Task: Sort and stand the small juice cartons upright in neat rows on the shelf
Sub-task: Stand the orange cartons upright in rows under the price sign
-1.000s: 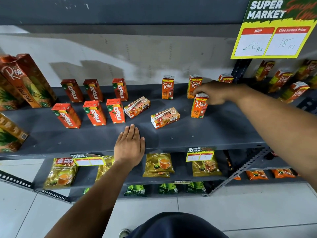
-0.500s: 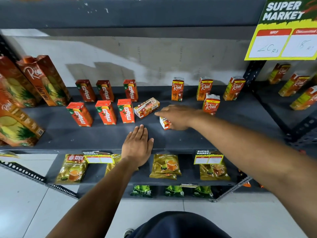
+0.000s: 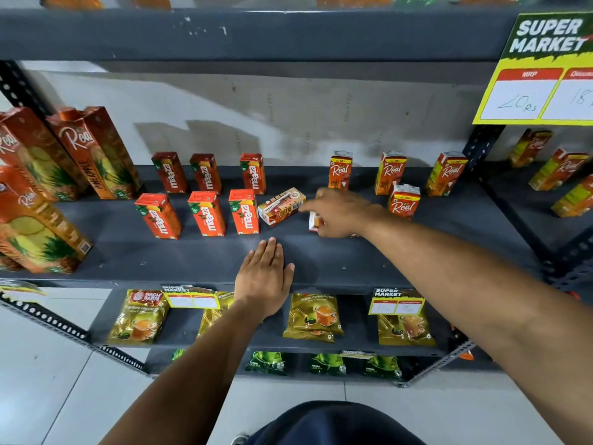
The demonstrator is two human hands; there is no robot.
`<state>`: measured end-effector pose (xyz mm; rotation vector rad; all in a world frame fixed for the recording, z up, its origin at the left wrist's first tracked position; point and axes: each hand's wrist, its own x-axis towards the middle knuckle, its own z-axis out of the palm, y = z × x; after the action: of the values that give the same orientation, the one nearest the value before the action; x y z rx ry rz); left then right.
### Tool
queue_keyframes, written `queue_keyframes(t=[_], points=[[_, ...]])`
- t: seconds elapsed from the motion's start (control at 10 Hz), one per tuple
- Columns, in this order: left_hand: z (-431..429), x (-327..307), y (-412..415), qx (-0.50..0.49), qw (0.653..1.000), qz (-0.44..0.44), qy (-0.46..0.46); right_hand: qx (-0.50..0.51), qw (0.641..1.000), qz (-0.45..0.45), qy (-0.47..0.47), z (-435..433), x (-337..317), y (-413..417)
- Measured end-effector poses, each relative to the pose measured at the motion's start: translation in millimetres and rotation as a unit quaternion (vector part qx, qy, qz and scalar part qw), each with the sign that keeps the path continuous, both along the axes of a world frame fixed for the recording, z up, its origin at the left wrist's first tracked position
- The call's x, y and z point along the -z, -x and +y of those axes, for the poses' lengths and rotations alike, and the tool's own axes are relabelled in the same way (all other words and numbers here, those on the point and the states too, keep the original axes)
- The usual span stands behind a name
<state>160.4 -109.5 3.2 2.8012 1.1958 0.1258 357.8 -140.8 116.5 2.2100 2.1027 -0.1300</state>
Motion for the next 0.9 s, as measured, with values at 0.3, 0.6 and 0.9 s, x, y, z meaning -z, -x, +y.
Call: queue_keyframes(t=[0.3, 0.6, 0.9], points=[[-1.6, -2.1, 0.5, 0.003, 1.0, -0.004, 0.0, 0.184, 0.97, 0.061, -0.146, 10.7, -7.0, -14.3], [-1.8, -2.3, 1.3, 0.004, 1.0, -0.003, -0.007, 0.213, 0.972, -0.011, -0.098, 17.0, -16.7, -19.2], [-1.8, -3.3, 1.8, 0.005, 1.0, -0.005, -0.002, 0.15, 0.988, 0.038, -0.013, 25.0, -38.5, -29.1]])
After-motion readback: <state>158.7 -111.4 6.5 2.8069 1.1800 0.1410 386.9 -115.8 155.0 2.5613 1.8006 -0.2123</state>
